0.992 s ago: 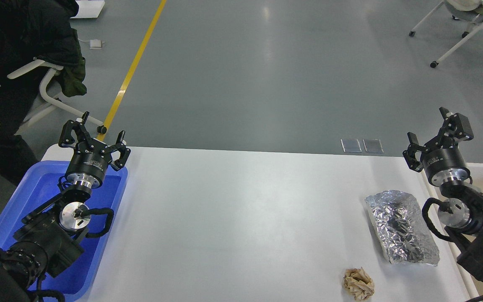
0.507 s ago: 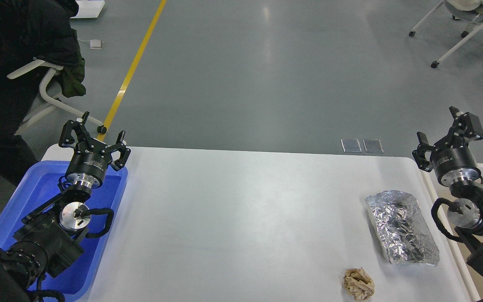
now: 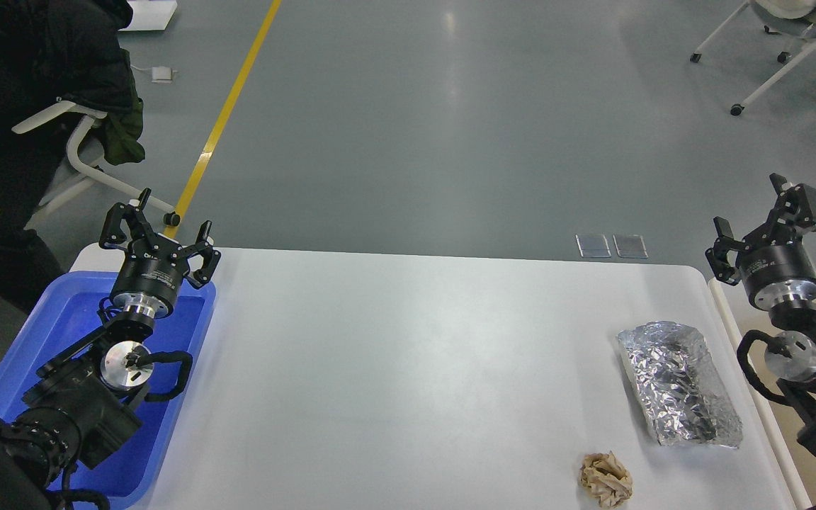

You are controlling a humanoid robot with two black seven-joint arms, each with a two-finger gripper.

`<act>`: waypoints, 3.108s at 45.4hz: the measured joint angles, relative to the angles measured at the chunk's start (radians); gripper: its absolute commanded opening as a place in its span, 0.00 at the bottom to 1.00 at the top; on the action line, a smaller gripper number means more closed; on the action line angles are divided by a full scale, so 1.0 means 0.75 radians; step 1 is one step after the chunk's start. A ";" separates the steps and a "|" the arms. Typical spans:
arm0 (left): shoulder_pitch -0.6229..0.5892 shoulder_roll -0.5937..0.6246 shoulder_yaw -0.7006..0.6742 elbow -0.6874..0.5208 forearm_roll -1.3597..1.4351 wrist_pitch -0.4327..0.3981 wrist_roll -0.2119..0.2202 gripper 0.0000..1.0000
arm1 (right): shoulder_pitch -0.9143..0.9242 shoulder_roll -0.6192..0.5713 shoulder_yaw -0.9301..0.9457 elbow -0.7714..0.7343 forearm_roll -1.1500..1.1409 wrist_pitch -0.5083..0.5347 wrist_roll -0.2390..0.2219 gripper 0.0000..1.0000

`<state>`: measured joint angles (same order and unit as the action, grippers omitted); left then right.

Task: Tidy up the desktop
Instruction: 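Raise the right gripper and move it outward beside the foil bag, then lower the open right gripper down to the silver foil bag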

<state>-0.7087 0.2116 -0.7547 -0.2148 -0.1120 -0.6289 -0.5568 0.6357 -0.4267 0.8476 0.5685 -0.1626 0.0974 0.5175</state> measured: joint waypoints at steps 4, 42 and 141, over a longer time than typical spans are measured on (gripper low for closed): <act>0.000 0.000 0.000 0.000 0.000 0.000 0.000 1.00 | -0.004 -0.001 -0.001 0.000 0.000 -0.001 0.001 1.00; 0.000 0.000 0.000 0.000 0.000 0.000 0.000 1.00 | 0.074 -0.184 -0.396 -0.009 -0.016 -0.034 -0.002 1.00; 0.000 0.000 0.000 0.000 0.000 0.000 0.000 1.00 | 0.207 -0.157 -1.930 -0.217 -1.196 -0.541 -0.001 0.83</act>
<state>-0.7087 0.2117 -0.7550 -0.2148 -0.1120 -0.6292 -0.5568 0.7907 -0.5445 -0.5995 0.4057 -1.0599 -0.3080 0.5168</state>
